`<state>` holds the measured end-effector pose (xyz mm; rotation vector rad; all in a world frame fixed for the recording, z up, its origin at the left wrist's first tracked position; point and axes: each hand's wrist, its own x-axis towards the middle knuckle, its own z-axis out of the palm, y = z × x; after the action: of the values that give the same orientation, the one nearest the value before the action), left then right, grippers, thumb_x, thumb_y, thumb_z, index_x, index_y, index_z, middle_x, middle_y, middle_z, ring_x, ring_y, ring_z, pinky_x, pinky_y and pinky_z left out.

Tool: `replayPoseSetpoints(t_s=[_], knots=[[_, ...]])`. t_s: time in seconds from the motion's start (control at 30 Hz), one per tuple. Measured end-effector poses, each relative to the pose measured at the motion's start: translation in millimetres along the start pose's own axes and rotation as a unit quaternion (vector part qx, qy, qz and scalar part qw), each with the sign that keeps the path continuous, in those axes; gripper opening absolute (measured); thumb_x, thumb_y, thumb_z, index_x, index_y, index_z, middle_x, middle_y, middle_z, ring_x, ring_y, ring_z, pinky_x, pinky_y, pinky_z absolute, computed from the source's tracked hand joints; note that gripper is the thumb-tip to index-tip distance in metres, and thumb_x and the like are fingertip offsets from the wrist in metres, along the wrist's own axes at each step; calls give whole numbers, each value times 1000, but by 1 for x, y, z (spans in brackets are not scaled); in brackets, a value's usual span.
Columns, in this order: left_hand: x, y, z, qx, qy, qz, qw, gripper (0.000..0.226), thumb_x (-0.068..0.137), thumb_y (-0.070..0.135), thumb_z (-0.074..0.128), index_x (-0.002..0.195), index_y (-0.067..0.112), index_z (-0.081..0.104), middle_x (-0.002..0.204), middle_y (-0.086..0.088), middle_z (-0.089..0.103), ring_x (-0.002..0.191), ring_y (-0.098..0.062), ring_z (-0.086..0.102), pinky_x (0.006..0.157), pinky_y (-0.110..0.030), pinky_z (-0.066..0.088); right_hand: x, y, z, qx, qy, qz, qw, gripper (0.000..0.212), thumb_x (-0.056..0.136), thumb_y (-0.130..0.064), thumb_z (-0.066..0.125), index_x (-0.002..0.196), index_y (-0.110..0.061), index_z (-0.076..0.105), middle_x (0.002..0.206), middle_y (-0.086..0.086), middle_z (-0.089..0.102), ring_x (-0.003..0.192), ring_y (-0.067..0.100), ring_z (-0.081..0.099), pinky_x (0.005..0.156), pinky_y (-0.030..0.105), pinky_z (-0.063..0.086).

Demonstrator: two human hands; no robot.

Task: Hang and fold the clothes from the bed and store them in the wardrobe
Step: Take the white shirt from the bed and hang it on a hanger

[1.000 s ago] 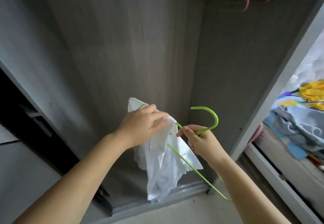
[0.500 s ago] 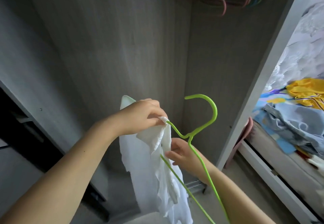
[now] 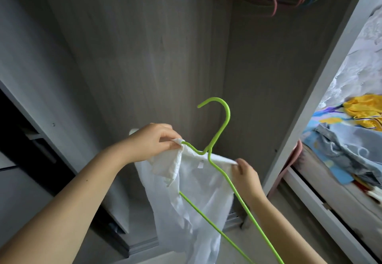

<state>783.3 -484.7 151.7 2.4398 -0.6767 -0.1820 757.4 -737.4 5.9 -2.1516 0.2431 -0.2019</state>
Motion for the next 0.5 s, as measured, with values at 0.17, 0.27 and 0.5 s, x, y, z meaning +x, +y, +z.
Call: replayPoseSetpoints(t_s=[0.17,0.27,0.5], knots=[[-3,-21,-1,-20,22,-12,999,28,91,18,65,69,35,62,69,6,42,60,-4,41,60,-18,30,18,-7,-53,24,-104,-106,989,24,91,-22,66,67,-24,59,52,-15,47,50,-1,38,49,14,31],[1,-22,-3,-34,49,-10,998,22,92,19,65,71,25,66,66,7,38,58,-3,40,56,-15,30,29,-4,-76,-166,-178,-123,962,19,83,-43,72,68,-39,59,63,-17,56,61,2,48,59,19,40],[5,-23,-4,-14,37,-5,999,31,92,19,65,63,27,61,66,7,36,58,-6,36,57,-21,26,45,14,-107,-297,-48,-92,949,22,89,-10,56,75,-28,57,71,-6,55,75,19,53,75,33,25]])
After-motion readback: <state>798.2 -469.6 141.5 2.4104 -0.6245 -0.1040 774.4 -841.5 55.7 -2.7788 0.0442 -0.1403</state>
